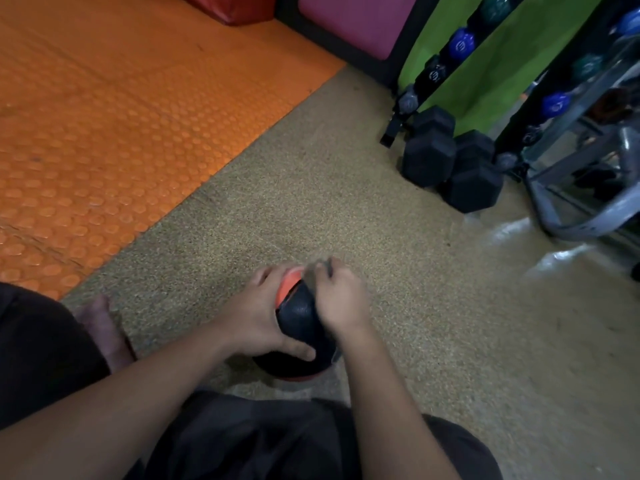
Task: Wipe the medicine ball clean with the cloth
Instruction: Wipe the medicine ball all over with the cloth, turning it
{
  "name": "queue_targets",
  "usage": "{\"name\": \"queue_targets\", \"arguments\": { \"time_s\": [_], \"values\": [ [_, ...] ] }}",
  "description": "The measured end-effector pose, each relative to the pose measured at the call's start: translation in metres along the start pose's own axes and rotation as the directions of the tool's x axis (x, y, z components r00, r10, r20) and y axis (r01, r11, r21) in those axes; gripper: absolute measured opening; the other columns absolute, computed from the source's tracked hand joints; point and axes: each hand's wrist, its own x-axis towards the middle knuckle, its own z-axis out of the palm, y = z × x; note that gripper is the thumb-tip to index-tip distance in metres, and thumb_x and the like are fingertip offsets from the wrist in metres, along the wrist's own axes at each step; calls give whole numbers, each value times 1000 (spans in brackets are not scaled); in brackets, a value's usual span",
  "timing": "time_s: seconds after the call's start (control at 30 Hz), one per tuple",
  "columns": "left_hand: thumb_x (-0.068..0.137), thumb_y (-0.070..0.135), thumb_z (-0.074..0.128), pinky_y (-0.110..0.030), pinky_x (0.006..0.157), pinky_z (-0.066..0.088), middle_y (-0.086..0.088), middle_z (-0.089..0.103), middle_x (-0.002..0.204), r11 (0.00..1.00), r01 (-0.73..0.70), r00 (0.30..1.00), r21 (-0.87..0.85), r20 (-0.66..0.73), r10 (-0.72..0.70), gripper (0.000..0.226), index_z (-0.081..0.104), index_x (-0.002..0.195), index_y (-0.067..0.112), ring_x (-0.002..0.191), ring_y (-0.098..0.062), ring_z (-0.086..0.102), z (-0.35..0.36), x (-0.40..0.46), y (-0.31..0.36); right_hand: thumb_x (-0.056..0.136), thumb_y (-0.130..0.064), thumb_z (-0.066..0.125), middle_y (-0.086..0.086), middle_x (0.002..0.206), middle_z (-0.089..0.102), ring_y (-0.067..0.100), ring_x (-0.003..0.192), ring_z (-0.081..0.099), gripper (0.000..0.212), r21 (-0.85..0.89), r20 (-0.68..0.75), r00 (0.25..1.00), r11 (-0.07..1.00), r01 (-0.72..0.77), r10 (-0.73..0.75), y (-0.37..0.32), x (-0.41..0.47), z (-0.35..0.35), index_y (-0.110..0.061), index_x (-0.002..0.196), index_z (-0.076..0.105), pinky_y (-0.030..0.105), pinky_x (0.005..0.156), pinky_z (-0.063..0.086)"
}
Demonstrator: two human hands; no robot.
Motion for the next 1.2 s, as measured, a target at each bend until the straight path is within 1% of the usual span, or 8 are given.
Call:
{"name": "queue_targets", "arguments": {
  "time_s": [0.1, 0.17, 0.37, 0.6, 0.7, 0.83, 1.03, 1.2],
  "values": [
    [68, 74, 61, -15, 125, 8, 0, 23, 168, 988, -151, 988, -35, -39, 150, 100, 21, 157, 49, 158, -20, 20, 1, -1, -8, 104, -41, 32, 6, 158, 48, 26, 152, 34, 56, -273, 70, 872, 832, 483, -484, -16, -63, 18, -14, 149, 52, 41, 126, 24],
    [67, 74, 60, -27, 129, 14, 3, 22, 170, 985, -174, 984, 21, -37, 174, 107, 21, 162, 44, 159, -21, 17, 3, 1, -10, 107, -43, 31, -3, 167, 31, 20, 158, 15, 57, -260, 162, 828, 786, 561, -537, -11, -55, 10, -19, 159, 36, 43, 130, 10],
    [30, 90, 82, -44, 123, 36, 12, 5, 171, 995, 48, 999, 89, 20, -50, 160, 2, 162, 46, 155, -19, 28, 3, -2, 8, 108, -29, 43, 20, 131, 66, 37, 128, 58, 36, 25, 50, 997, 998, -64, 63, 23, 26, -15, -8, 122, 68, 36, 101, 42],
    [65, 44, 93, -20, 124, 24, 21, 18, 156, 993, -117, 993, -3, 23, 117, 121, 17, 159, 41, 152, -4, 18, -5, -4, -8, 105, -45, 31, -12, 164, 37, 18, 157, 20, 55, -268, 128, 814, 771, 578, -566, 2, -64, 5, -30, 158, 39, 43, 129, 10],
    [39, 85, 86, -33, 123, 33, 13, 11, 168, 996, 18, 1000, 82, 20, -20, 156, 6, 165, 40, 154, -14, 26, 1, -1, 5, 108, -44, 35, -7, 159, 46, 18, 154, 27, 48, -129, 116, 928, 921, 367, -354, 35, -2, 1, -28, 150, 51, 41, 127, 18],
    [33, 87, 85, -42, 121, 38, 14, 9, 166, 995, 31, 999, 90, 35, -35, 153, 7, 159, 48, 149, -19, 35, 2, 0, 11, 108, -33, 43, 13, 130, 69, 29, 124, 61, 37, 173, 58, 989, 975, -142, 134, 36, 34, -3, -13, 120, 72, 28, 95, 40],
    [80, 68, 58, -26, 128, 13, 3, 14, 173, 991, -113, 993, 76, -8, 114, 106, 4, 164, 33, 160, -24, 14, -1, -3, 3, 103, -43, 27, -6, 168, 30, 20, 156, 21, 57, -261, 91, 820, 781, 567, -565, -12, -59, 20, -29, 158, 38, 49, 129, 12],
    [30, 92, 80, -43, 123, 35, 14, 1, 170, 995, 73, 997, 62, 27, -75, 160, 1, 161, 47, 155, -21, 28, 0, -6, 14, 106, -50, 34, 4, 159, 47, 28, 150, 38, 53, 7, 160, 985, 998, 64, -64, 45, 39, -10, -25, 146, 56, 50, 125, 26]
  ]
}}
